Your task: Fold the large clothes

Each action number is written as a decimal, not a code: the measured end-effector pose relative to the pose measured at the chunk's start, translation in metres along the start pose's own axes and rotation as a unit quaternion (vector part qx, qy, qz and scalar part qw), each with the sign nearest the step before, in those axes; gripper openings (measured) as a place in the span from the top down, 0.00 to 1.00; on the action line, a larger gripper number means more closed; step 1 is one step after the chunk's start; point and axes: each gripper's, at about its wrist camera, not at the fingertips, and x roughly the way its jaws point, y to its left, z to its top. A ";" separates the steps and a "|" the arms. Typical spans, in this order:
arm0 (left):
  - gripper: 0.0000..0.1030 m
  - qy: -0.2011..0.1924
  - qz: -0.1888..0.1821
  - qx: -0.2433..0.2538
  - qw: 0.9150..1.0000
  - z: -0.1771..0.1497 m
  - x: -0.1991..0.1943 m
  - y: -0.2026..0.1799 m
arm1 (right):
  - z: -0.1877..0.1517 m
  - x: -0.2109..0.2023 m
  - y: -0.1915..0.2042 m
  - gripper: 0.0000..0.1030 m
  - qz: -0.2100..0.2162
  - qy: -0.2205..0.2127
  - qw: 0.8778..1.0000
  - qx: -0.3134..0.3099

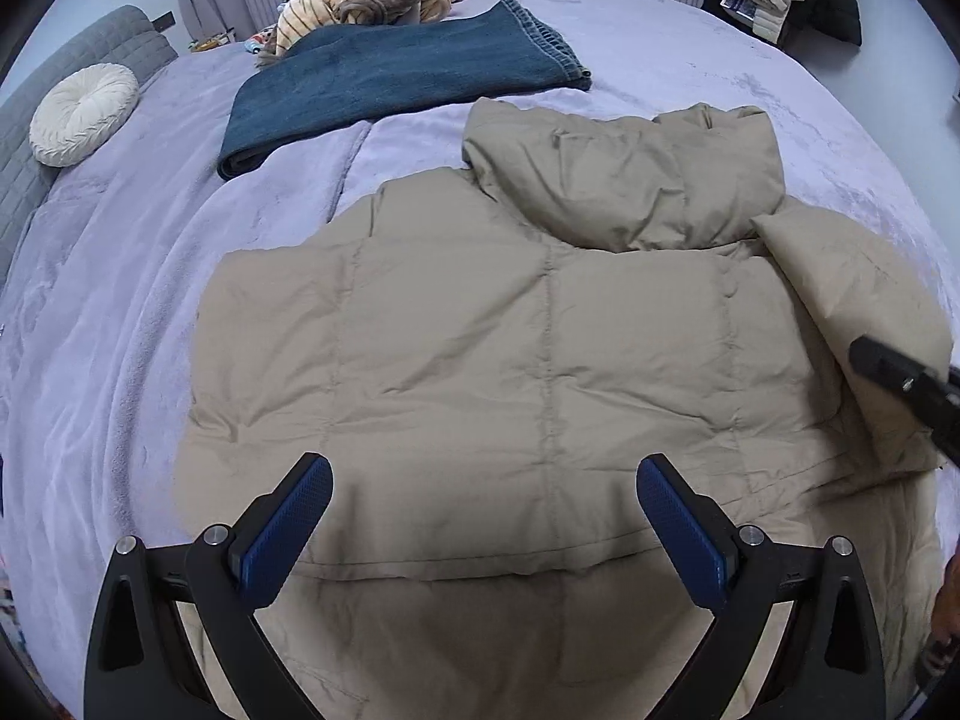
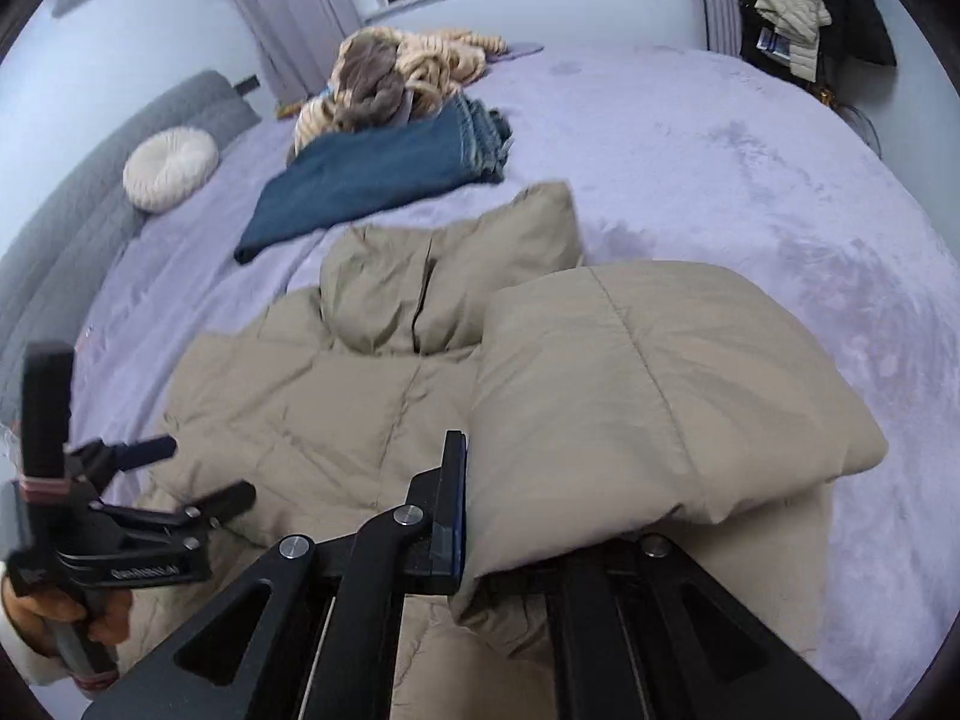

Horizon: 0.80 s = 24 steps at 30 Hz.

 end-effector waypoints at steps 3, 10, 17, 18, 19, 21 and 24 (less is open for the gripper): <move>0.01 0.003 -0.007 -0.008 1.000 -0.003 0.006 0.015 | -0.017 0.023 0.002 0.94 -0.015 0.026 0.999 0.015; 0.01 0.013 -0.027 -0.025 0.999 -0.005 0.015 0.027 | -0.028 0.038 -0.008 0.83 -0.022 0.069 0.996 0.051; 0.01 -0.006 -0.067 -0.056 0.996 0.010 0.011 0.041 | -0.039 -0.032 -0.051 0.24 0.026 0.003 0.980 0.197; 0.01 -0.009 -0.067 -0.066 0.996 0.011 0.011 0.045 | -0.041 -0.038 -0.062 0.24 0.030 -0.007 0.974 0.226; 0.01 -0.011 -0.068 -0.075 0.995 0.013 0.012 0.050 | -0.044 -0.042 -0.075 0.24 0.036 -0.019 0.965 0.260; 0.01 -0.013 -0.074 -0.090 0.993 0.016 0.014 0.060 | -0.046 -0.045 -0.102 0.25 0.052 -0.035 0.943 0.327; 0.01 -0.017 -0.088 -0.104 0.991 0.017 0.014 0.075 | -0.042 -0.043 -0.124 0.71 0.073 -0.054 0.916 0.390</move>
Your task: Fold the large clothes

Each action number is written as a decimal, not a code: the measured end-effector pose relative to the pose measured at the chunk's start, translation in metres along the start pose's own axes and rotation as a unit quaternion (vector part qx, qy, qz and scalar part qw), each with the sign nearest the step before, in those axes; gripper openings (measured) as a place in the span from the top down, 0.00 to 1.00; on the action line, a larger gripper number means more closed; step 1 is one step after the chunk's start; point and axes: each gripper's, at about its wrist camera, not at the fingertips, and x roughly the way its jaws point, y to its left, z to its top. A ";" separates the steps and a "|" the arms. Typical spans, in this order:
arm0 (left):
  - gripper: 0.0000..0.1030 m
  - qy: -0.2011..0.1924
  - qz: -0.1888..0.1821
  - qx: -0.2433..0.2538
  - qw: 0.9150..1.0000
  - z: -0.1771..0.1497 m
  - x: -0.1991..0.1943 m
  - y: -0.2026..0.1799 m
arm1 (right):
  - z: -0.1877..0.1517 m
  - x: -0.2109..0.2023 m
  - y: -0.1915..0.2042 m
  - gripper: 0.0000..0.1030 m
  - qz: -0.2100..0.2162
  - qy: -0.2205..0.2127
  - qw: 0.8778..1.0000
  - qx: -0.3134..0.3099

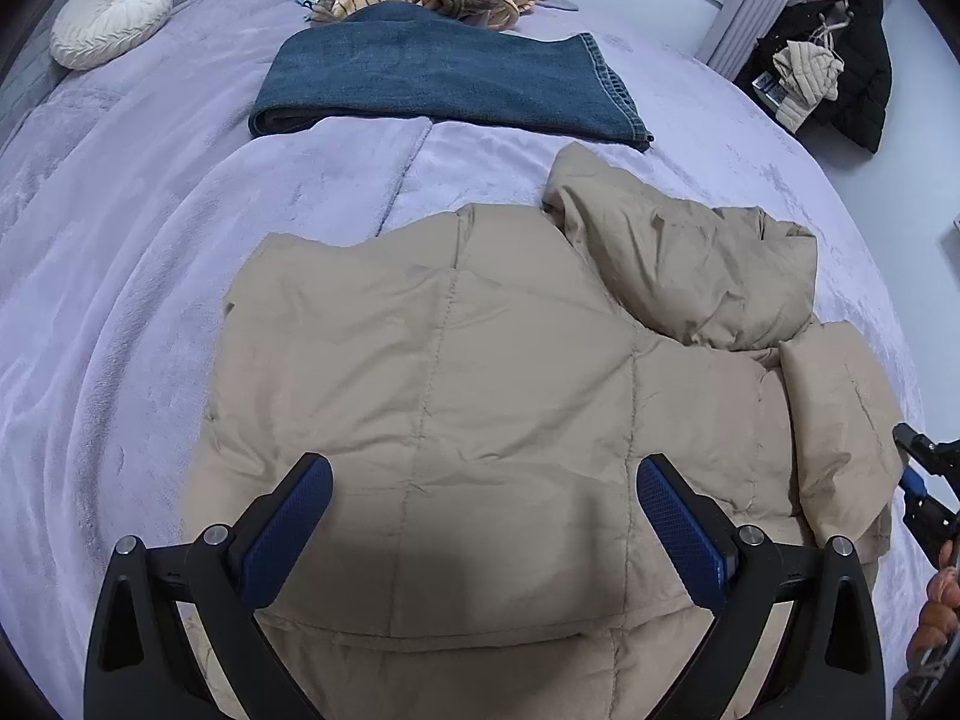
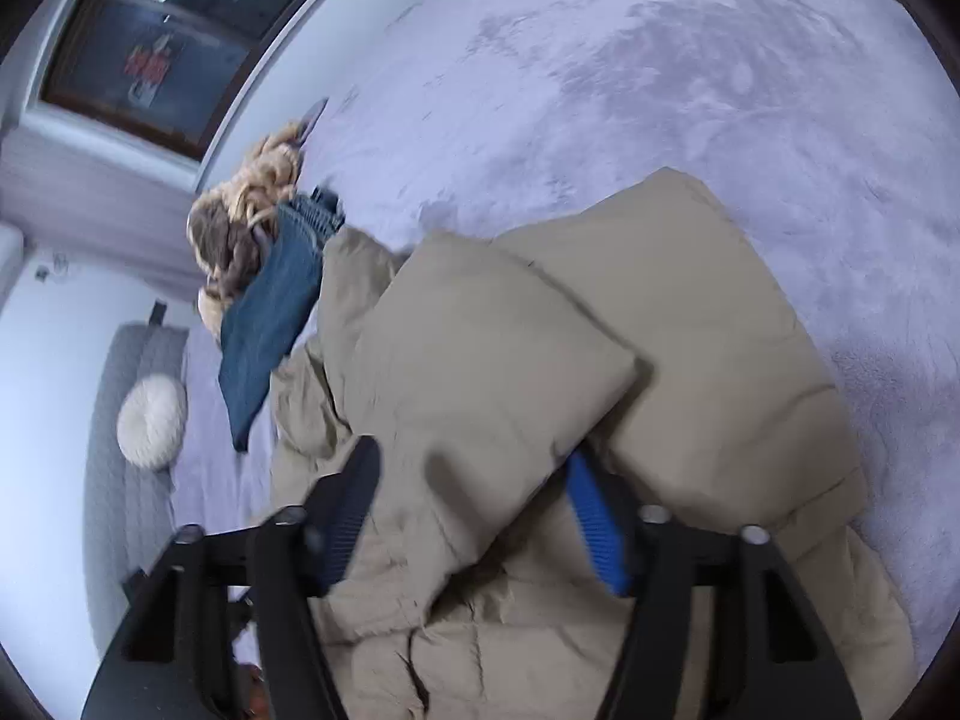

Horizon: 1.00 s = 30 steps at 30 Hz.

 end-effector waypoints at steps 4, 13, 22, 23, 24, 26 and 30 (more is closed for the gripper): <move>0.01 0.003 -0.039 -0.039 0.998 0.003 -0.004 0.023 | -0.005 0.010 0.057 0.87 0.025 -0.001 0.995 -0.098; 0.01 0.017 -0.191 -0.123 0.974 0.005 -0.010 0.050 | -0.113 0.077 0.170 0.79 0.001 0.108 0.933 -0.343; 0.01 0.066 -0.262 -0.115 0.956 0.006 0.019 0.017 | -0.125 0.055 0.113 0.39 -0.017 0.156 0.938 -0.309; 0.01 0.074 -0.259 -0.108 0.957 0.007 0.026 0.010 | -0.118 0.041 0.093 0.39 -0.025 0.146 0.946 -0.290; 0.01 0.079 -0.254 -0.101 0.959 0.007 0.031 0.004 | -0.110 0.030 0.075 0.40 -0.035 0.139 0.951 -0.273; 0.01 0.089 -0.249 -0.083 0.961 0.008 0.043 -0.010 | -0.098 0.012 0.040 0.73 -0.059 0.129 0.960 -0.242; 0.26 0.091 -0.239 -0.053 0.965 0.012 0.060 -0.040 | -0.075 -0.005 -0.023 0.91 -0.108 0.113 0.972 -0.175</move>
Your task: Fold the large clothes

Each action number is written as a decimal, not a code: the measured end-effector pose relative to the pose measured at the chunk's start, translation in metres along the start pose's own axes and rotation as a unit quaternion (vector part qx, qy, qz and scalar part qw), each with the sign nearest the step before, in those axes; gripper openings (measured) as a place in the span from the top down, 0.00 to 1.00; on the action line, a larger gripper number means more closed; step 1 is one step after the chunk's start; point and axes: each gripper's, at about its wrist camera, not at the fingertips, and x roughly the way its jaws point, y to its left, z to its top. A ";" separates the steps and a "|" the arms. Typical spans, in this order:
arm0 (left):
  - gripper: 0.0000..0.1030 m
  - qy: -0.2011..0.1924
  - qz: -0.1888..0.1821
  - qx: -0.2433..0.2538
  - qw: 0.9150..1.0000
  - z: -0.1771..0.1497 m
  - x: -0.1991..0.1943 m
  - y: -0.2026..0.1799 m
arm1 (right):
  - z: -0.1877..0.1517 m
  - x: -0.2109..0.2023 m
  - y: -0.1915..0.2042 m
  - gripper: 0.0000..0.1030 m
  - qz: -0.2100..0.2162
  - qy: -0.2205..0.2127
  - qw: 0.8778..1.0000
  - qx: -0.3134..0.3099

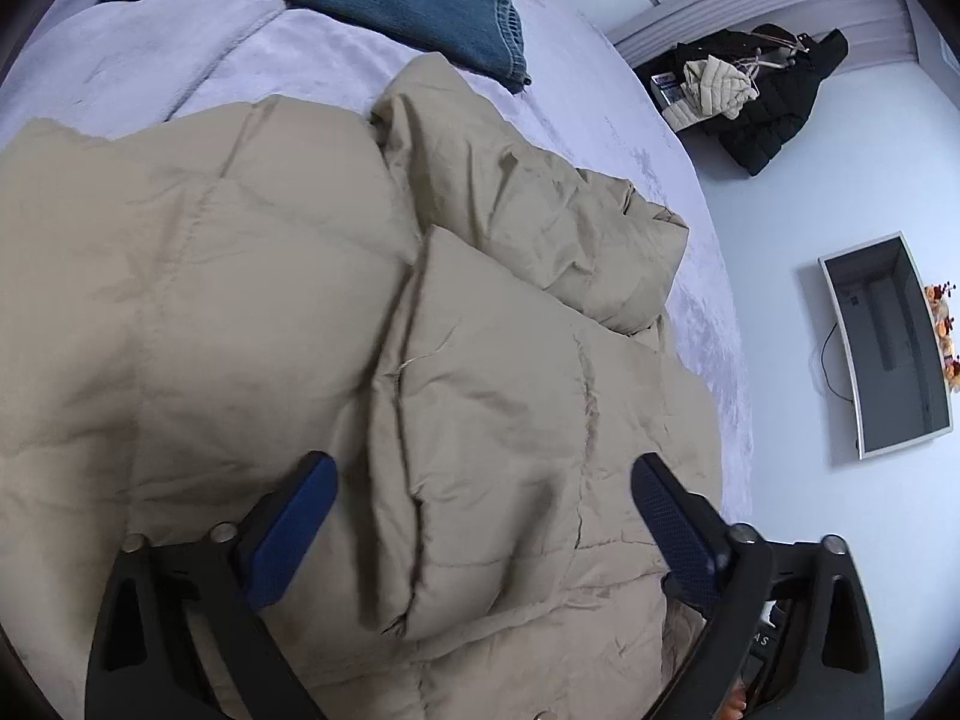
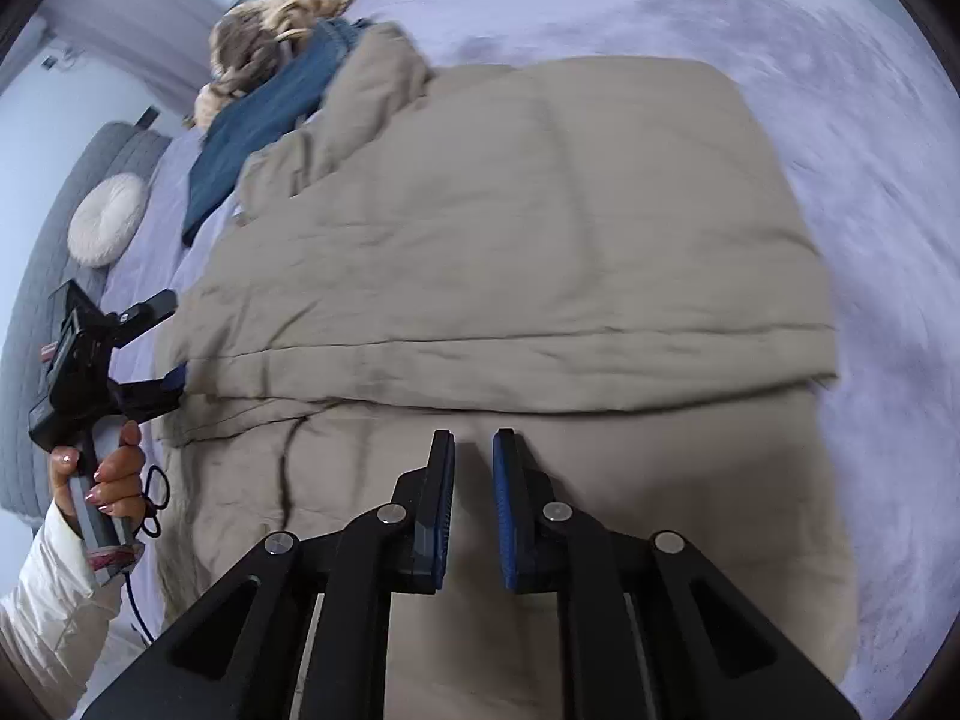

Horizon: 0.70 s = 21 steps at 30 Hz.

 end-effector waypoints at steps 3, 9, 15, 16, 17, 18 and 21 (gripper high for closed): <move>0.90 0.030 0.015 0.005 0.999 0.003 0.020 -0.013 | 0.012 0.000 -0.026 0.92 -0.012 -0.022 0.999 0.035; 0.90 -0.051 0.024 0.042 0.998 -0.009 -0.030 -0.021 | 0.049 -0.019 -0.016 0.93 -0.111 -0.093 0.989 -0.019; 0.90 -0.022 0.098 0.079 0.992 -0.018 -0.012 -0.002 | 0.058 -0.003 -0.022 0.96 -0.143 -0.064 0.986 -0.064; 0.90 -0.021 0.105 0.089 0.990 -0.021 -0.008 0.001 | 0.057 0.004 -0.027 0.96 -0.145 -0.055 0.986 -0.058; 0.90 -0.021 0.112 0.097 0.989 -0.024 -0.006 0.002 | 0.056 0.009 -0.031 0.97 -0.145 -0.050 0.987 -0.053; 0.89 -0.023 0.120 0.105 0.987 -0.026 -0.006 0.000 | 0.055 0.014 -0.035 0.97 -0.142 -0.046 0.988 -0.046; 0.75 -0.035 0.159 0.117 0.980 -0.030 -0.012 -0.003 | 0.055 0.012 -0.035 0.97 -0.138 -0.045 0.989 -0.036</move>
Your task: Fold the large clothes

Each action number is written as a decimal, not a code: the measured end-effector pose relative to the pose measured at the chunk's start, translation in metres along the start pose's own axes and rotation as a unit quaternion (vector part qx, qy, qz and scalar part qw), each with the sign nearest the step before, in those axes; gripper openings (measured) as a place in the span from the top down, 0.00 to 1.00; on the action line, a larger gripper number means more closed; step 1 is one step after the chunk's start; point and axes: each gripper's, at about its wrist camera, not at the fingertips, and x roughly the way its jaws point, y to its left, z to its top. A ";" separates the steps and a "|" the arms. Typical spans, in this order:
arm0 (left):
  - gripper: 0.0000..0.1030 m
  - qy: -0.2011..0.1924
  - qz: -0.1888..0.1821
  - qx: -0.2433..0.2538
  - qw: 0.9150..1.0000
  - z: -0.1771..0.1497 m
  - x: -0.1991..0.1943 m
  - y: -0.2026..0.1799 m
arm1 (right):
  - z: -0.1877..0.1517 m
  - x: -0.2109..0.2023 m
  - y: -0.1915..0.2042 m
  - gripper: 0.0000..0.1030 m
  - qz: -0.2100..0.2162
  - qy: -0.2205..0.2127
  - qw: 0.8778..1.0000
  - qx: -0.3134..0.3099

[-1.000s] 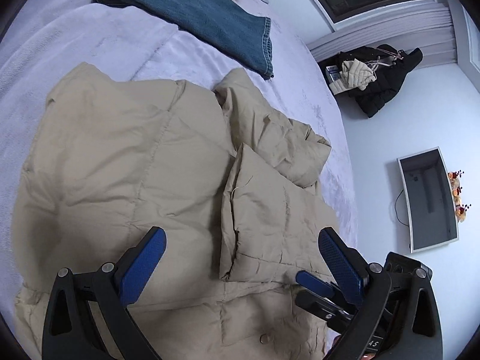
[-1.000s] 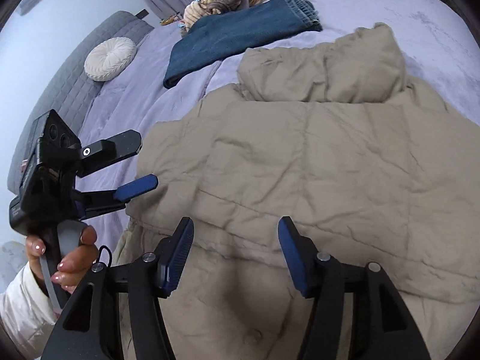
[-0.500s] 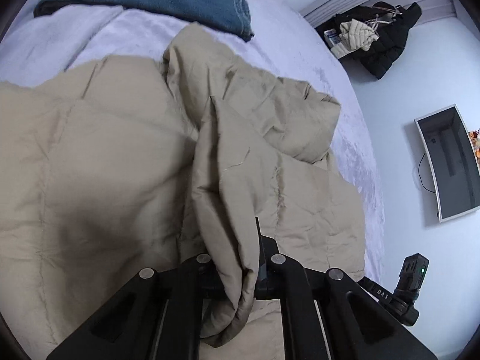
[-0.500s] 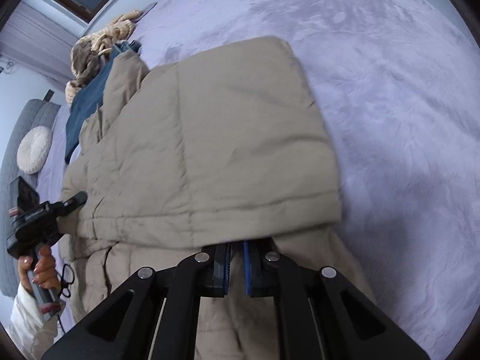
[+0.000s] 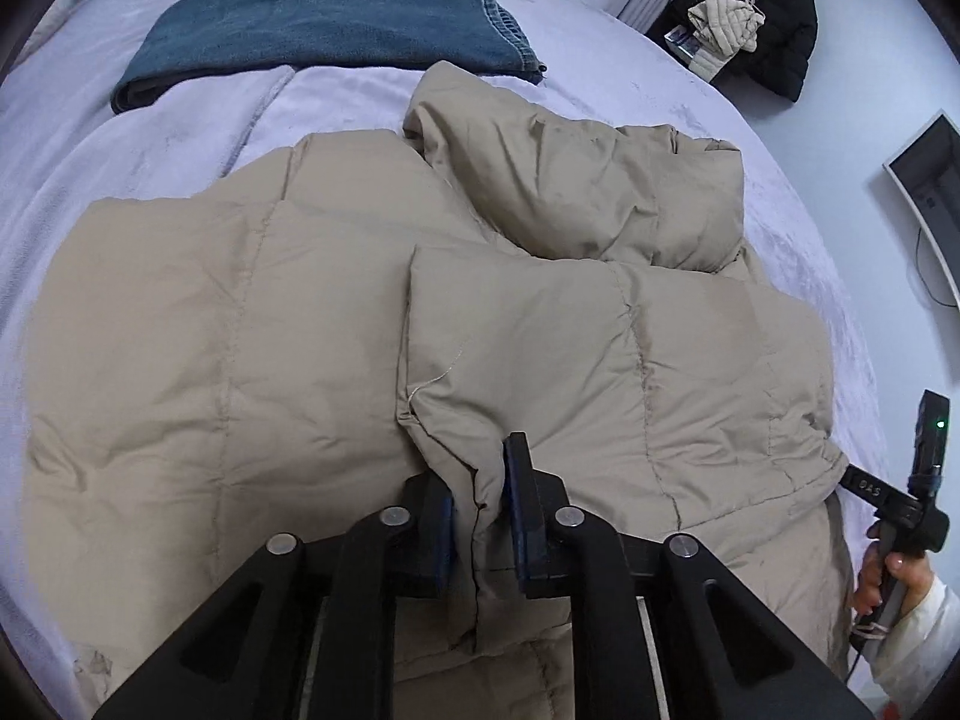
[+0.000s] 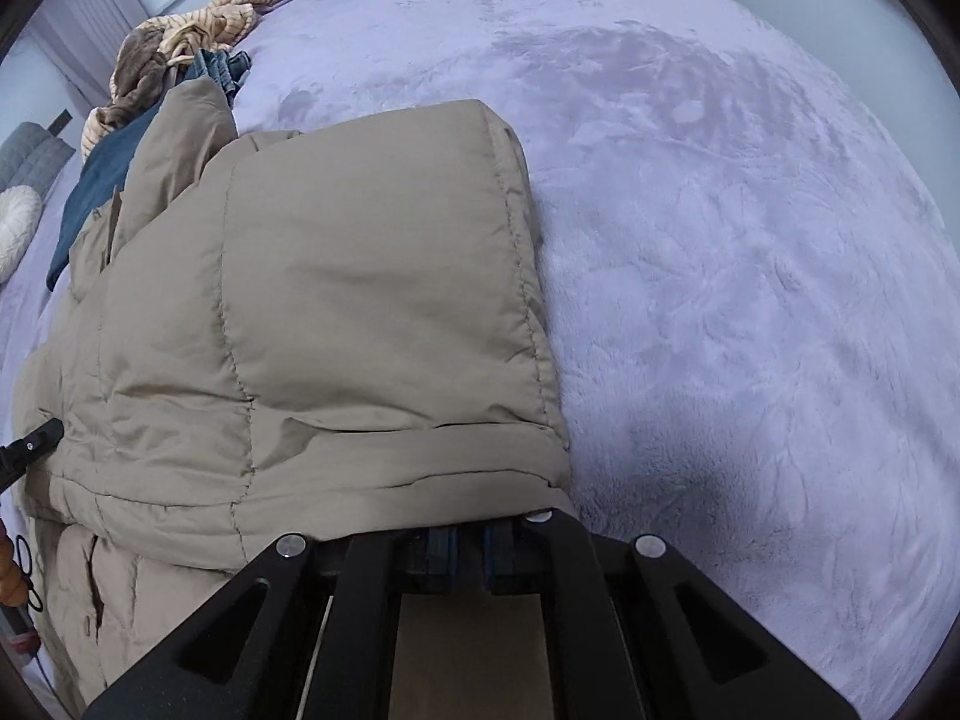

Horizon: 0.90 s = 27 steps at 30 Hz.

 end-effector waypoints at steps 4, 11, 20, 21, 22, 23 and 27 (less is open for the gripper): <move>0.43 -0.030 0.065 0.026 0.997 -0.004 -0.023 0.001 | -0.009 -0.023 -0.001 0.91 0.017 0.023 1.000 -0.008; 0.63 -0.050 0.055 0.026 0.997 0.004 -0.059 0.014 | -0.029 -0.081 -0.020 0.71 0.015 -0.036 0.999 0.006; 0.62 -0.037 0.079 0.057 0.995 0.022 -0.011 -0.027 | 0.031 -0.037 -0.008 0.76 0.076 -0.045 0.995 0.043; 0.62 -0.026 0.088 0.052 0.994 0.018 -0.001 -0.023 | 0.029 -0.027 -0.002 0.76 0.066 -0.035 0.997 0.029; 0.62 -0.017 0.086 0.043 0.995 0.013 0.007 -0.018 | 0.025 -0.015 0.001 0.76 0.052 -0.025 0.998 0.015; 0.62 -0.018 0.078 0.035 0.996 0.008 0.012 -0.012 | 0.022 -0.003 0.002 0.77 0.037 -0.018 0.999 0.003; 0.59 -0.025 0.078 0.046 0.996 0.001 0.022 -0.011 | 0.014 0.016 -0.008 0.80 0.030 -0.024 0.999 0.006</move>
